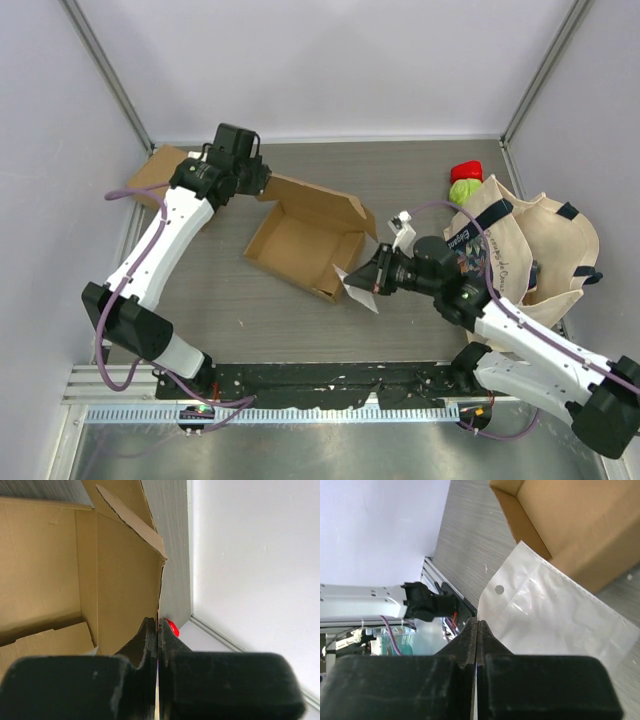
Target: Fold the paper box
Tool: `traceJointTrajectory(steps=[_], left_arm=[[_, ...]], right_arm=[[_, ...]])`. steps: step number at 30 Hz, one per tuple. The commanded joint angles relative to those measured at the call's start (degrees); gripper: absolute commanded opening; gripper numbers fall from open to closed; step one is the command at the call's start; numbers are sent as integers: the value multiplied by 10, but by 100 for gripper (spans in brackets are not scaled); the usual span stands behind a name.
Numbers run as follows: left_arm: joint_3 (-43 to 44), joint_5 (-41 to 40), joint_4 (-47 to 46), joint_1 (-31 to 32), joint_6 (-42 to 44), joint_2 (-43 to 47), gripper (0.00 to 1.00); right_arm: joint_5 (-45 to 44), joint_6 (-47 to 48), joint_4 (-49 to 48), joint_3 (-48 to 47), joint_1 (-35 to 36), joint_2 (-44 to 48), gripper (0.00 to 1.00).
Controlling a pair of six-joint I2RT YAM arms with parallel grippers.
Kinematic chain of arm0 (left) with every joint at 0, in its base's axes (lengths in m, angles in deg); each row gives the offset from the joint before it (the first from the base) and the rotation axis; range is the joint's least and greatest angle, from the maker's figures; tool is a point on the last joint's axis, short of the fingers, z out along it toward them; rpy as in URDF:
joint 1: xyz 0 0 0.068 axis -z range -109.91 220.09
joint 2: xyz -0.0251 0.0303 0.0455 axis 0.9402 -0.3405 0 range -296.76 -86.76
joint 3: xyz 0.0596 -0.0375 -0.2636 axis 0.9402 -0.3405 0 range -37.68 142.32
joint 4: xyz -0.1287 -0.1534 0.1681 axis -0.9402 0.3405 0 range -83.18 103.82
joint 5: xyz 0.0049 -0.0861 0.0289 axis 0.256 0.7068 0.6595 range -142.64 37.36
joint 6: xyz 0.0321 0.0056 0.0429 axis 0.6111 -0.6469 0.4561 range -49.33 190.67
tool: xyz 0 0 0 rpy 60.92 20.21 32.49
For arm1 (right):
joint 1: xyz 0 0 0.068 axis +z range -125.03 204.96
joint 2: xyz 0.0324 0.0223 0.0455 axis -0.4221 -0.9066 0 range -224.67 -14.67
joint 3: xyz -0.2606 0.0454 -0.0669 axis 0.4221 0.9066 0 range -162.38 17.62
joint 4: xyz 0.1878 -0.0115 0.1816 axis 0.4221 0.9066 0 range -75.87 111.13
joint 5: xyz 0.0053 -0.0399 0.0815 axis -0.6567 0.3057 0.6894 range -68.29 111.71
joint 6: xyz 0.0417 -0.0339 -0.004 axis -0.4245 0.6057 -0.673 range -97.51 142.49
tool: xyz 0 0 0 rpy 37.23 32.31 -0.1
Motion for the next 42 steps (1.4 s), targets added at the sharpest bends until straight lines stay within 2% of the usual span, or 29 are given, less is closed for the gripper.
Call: traceJointTrajectory(steps=[1, 3, 7, 8, 9, 11, 13, 14, 17, 22, 24, 26, 29, 32, 34, 35, 36, 37, 38, 40, 41, 42], left_arm=[[18, -33, 16, 6, -18, 24, 0], [18, -37, 20, 8, -20, 26, 0], [15, -38, 22, 11, -29, 33, 0], [17, -41, 24, 12, -32, 34, 0], [18, -44, 32, 14, -36, 33, 0], [24, -44, 36, 16, -39, 32, 0], [36, -51, 51, 16, -39, 30, 0], [38, -52, 55, 16, -39, 28, 0], [38, -57, 57, 19, -46, 26, 0], [33, -54, 61, 19, -48, 20, 0], [31, -58, 63, 19, -49, 22, 0], [30, -62, 63, 19, -50, 27, 0], [27, -64, 59, 20, -46, 32, 0], [17, -61, 41, 19, -36, 43, 0], [2, -60, 22, 19, -24, 50, 0], [-3, -60, 8, 20, -18, 58, 5], [-6, -62, 3, 19, 3, 62, 15], [-12, -64, -3, 20, 22, 67, 29], [-13, -66, -7, 20, 42, 78, 55], [-33, -65, -21, 20, 143, 100, 80], [-45, -60, -53, 19, 192, 112, 92], [-75, -53, -71, 19, 240, 147, 95]], right_arm=[[4, 4, -37, -111, 4, -77, 1], [4, 10, -87, -142, 4, -135, 1], [-31, 80, -117, -234, 6, -238, 1], [-79, 100, -110, -249, 9, -260, 1], [-102, 113, -94, -264, 10, -277, 10], [-131, 152, -43, -299, 12, -308, 39], [-183, 177, -11, -277, 39, -269, 50], [-230, 209, 10, -266, 47, -254, 52], [-290, 261, 78, -233, 55, -178, 53], [-399, 317, 99, -150, 36, -82, 63], [-408, 330, 78, -137, 27, -64, 64], [-380, 345, 30, -120, 7, -65, 68], [-345, 365, -20, -132, -23, -104, 69], [-262, 369, -100, -140, -53, -145, 69], [-253, 378, -131, -148, -54, -176, 68], [-245, 381, -160, -149, -54, -185, 66], [-237, 383, -168, -151, -61, -197, 64], [-232, 383, -170, -163, -68, -219, 58], [-227, 374, -160, -171, -75, -233, 55], [-206, 362, -142, -192, -104, -248, 47], [-181, 354, -141, -193, -110, -254, 47], [-158, 352, -140, -194, -123, -256, 47]])
